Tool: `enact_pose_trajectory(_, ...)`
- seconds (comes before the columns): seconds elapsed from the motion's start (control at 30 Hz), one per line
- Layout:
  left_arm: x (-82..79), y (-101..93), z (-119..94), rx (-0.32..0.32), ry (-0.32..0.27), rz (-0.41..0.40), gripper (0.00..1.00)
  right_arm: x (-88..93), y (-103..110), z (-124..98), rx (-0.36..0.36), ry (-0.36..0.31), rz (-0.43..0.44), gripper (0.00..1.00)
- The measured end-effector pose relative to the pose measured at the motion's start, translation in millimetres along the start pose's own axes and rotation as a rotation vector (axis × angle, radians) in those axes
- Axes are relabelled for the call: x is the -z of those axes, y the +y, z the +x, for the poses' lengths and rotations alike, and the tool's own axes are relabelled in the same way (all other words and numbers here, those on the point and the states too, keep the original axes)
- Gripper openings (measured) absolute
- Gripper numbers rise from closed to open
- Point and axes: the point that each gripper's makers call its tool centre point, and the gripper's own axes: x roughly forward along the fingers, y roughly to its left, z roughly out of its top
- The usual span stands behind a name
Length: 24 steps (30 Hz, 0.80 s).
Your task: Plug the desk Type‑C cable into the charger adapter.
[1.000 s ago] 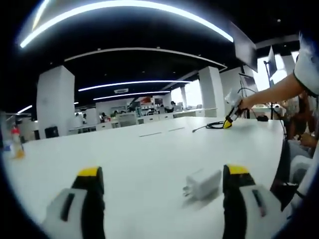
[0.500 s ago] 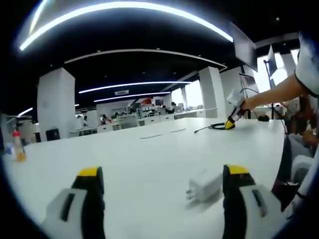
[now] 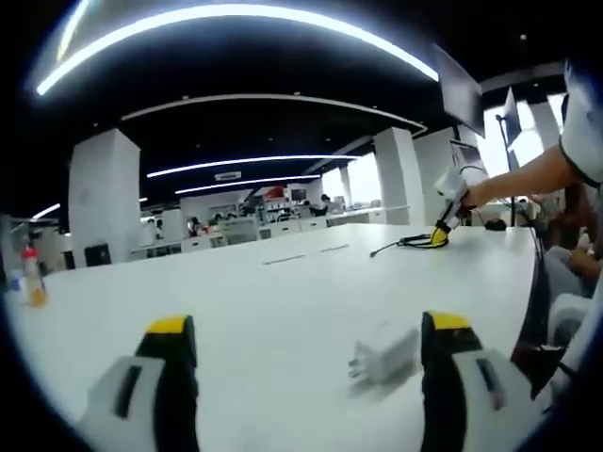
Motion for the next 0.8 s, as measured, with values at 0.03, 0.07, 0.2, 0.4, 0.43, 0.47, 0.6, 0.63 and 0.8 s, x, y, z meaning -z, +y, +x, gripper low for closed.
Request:
enact_pose_trajectory(0.03,1.3,1.1,-1.6,0.003,0.002,-0.011,1.0,0.7,1.8,0.0,-0.004,0.003,-0.002,0.01)
enact_pose_trajectory(0.07,2.2,1.5,-2.4,0.004,0.003,-0.022,1.0,1.7,4.6,-0.8,-0.012,0.007,-0.007,0.01)
enact_pose_trajectory(0.2,0.9,0.5,-2.9,0.001,0.004,-0.029,1.0,4.7,17.5,-7.2,-0.026,0.01,-0.012,0.01)
enact_pose_trajectory(0.4,1.8,-1.2,-2.0,-0.007,0.018,-0.017,1.0,7.9,37.6,-15.0,-0.055,0.024,-0.03,0.01)
enact_pose_trajectory(0.43,1.9,-0.1,-3.5,-0.005,0.019,-0.023,1.0,9.0,44.0,-16.7,-0.066,0.028,-0.035,0.01)
enact_pose_trajectory(0.47,2.0,-0.3,-3.7,-0.004,0.02,-0.025,1.0,9.2,46.6,-17.5,-0.069,0.03,-0.035,0.01)
enact_pose_trajectory(0.6,3.3,-2.7,-4.4,0.002,0.025,-0.031,1.0,11.5,58.2,-20.9,-0.08,0.04,-0.036,0.01)
enact_pose_trajectory(0.63,3.9,-3.6,-4.5,0.005,0.027,-0.031,1.0,12.1,59.2,-21.4,-0.081,0.04,-0.036,0.01)
enact_pose_trajectory(0.8,3.3,-5.4,-5.0,0.013,0.028,-0.029,1.0,17.9,87.6,-26.4,-0.108,0.041,-0.036,0.01)
